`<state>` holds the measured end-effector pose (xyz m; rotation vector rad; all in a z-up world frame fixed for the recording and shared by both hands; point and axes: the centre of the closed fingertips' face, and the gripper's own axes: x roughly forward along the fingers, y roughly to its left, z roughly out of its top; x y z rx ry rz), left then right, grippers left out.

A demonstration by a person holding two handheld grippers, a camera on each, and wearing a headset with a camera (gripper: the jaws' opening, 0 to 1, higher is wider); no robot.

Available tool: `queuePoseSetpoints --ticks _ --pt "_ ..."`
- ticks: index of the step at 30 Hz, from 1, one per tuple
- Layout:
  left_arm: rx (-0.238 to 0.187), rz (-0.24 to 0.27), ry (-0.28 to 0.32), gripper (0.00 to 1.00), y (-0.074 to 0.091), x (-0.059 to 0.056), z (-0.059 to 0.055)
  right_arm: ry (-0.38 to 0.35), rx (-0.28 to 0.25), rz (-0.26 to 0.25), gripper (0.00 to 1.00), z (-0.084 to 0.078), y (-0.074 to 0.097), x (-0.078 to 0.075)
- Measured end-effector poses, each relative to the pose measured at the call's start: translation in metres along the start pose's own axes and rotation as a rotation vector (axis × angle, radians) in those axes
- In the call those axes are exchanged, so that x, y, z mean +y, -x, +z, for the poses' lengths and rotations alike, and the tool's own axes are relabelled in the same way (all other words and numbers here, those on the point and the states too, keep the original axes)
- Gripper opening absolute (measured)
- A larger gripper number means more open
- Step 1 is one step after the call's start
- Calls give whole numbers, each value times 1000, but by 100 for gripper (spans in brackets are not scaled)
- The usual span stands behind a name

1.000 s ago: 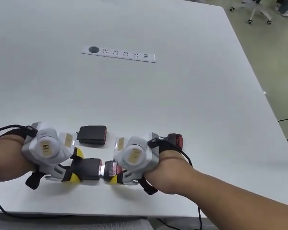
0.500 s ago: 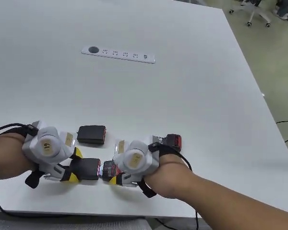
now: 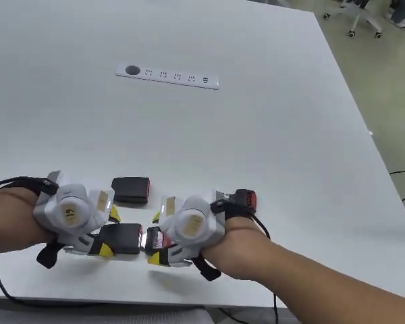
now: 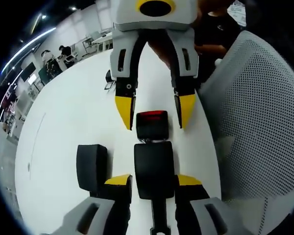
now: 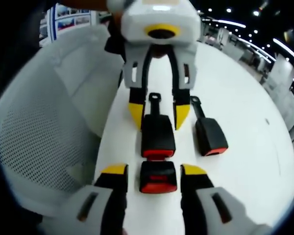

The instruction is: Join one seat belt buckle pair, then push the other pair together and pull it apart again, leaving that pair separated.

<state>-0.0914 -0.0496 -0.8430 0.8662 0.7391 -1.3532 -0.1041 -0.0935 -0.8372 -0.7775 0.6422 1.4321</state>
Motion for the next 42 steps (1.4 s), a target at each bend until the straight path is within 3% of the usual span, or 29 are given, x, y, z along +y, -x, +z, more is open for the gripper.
queuePoseSetpoints --ticks 5,9,13,20,22,31,36,42 --pt "-11 18 -16 41 12 14 9 -26 -38 -24 41 5 20 -8" --pt "-28 42 11 44 15 35 12 -37 -48 -47 40 0 35 -22" --pt "-17 55 30 47 15 50 10 -51 -40 -80 40 -14 46 -37" --pt "1 57 38 49 10 67 6 -105 -17 -134 38 -50 64 -63" --pt "12 83 40 52 7 77 2 -116 -2 -147 38 -66 70 -73" --pt "17 64 106 52 -10 87 -5 -164 41 -183 41 -119 85 -104" --pt "38 36 118 52 -22 86 -12 -182 61 -175 40 -146 88 -109" --pt "44 20 123 52 -25 96 -17 -182 80 -136 40 -163 86 -105"
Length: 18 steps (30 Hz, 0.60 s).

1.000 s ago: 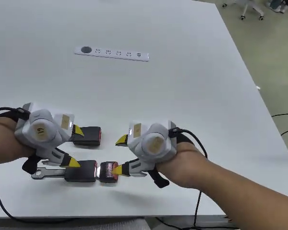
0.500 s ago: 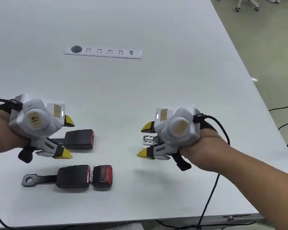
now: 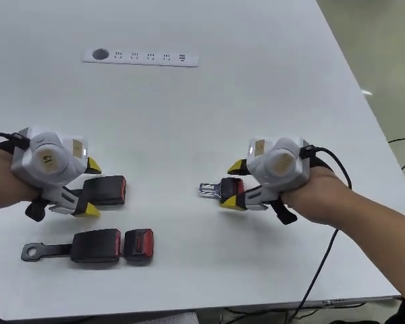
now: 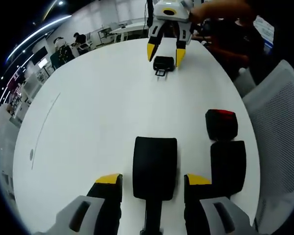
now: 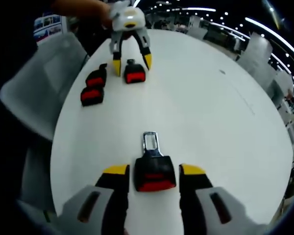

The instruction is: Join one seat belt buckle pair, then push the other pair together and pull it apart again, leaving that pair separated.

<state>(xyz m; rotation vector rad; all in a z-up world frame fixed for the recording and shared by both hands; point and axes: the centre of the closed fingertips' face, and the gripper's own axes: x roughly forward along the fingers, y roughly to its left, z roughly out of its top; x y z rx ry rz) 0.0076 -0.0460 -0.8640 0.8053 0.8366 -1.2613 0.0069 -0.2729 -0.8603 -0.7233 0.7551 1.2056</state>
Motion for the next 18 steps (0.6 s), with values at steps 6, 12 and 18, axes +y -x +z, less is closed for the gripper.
queuePoseSetpoints --ticks 6,12,18 --pt "-1 -32 8 48 -1 -3 -1 -42 -9 36 36 -8 -3 -2" --pt "-15 -54 5 34 -2 -6 0 -20 -10 60 33 -7 -3 -1" --pt "-30 -58 2 33 -3 -6 -1 0 -7 84 32 -9 -4 -2"
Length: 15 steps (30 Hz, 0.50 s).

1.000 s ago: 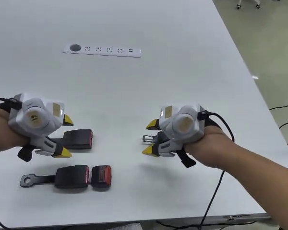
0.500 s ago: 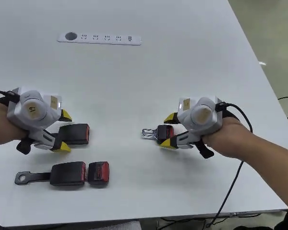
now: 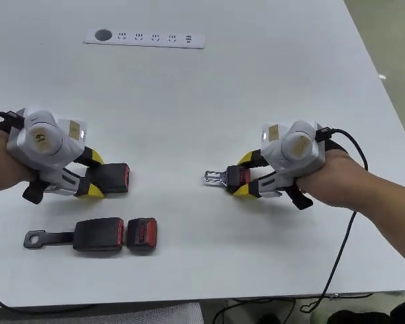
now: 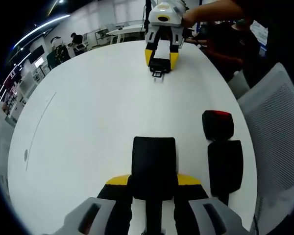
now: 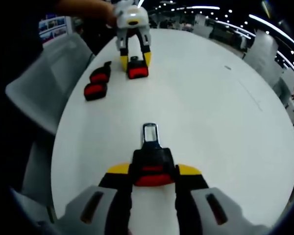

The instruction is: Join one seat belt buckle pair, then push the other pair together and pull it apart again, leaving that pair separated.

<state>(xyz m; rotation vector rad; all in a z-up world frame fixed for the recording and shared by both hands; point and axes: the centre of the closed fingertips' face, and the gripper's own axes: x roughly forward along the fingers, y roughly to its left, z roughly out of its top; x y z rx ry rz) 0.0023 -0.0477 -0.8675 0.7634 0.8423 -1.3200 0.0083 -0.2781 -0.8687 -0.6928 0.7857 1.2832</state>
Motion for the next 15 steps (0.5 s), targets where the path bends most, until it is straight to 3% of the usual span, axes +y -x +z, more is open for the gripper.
queuePoseSetpoints --ticks 11,15 --pt "6 3 -3 33 0 0 0 30 32 1 32 2 -1 1" --pt "9 6 5 33 1 0 0 16 36 -8 32 10 -5 3"
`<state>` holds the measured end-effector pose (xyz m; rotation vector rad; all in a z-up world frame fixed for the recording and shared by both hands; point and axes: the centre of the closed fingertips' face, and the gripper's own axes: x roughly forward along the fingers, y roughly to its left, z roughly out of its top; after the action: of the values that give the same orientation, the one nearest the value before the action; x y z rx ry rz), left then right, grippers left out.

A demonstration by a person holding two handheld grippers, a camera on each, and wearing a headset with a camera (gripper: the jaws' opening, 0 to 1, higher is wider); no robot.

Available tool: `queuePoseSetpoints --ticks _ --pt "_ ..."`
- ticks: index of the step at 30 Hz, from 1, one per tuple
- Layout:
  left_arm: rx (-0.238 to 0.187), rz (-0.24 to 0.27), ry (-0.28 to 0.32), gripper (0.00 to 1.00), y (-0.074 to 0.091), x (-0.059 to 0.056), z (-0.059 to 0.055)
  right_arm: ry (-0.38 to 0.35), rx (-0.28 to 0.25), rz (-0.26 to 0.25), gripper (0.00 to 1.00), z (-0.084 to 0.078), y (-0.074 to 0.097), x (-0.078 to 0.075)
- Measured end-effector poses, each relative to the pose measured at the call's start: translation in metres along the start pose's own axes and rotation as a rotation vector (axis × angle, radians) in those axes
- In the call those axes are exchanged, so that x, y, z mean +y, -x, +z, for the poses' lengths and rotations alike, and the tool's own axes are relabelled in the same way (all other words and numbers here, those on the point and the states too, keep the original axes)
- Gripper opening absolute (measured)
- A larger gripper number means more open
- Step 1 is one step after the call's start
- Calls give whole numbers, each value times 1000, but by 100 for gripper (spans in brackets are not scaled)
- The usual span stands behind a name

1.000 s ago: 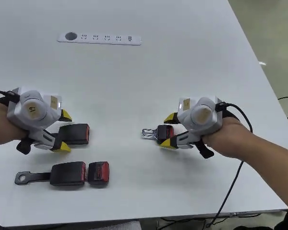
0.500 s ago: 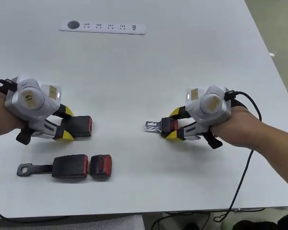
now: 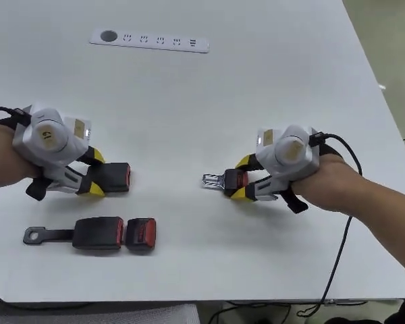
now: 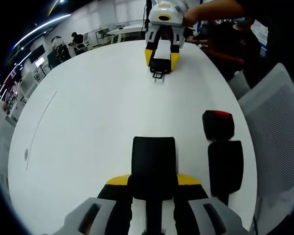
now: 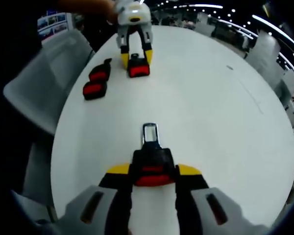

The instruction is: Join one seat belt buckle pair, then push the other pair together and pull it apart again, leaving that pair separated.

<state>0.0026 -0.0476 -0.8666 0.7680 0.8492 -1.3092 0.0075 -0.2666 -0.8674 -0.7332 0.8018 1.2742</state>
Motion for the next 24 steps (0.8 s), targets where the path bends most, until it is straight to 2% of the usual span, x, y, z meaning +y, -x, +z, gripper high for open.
queuePoseSetpoints --ticks 3,11,24 --pt "5 5 2 33 0 0 0 10 2 1 32 8 -5 1" --pt "10 1 -6 33 1 0 0 45 -18 8 33 41 -26 12" --pt "15 -2 -12 33 2 0 0 59 -32 1 33 81 -51 14"
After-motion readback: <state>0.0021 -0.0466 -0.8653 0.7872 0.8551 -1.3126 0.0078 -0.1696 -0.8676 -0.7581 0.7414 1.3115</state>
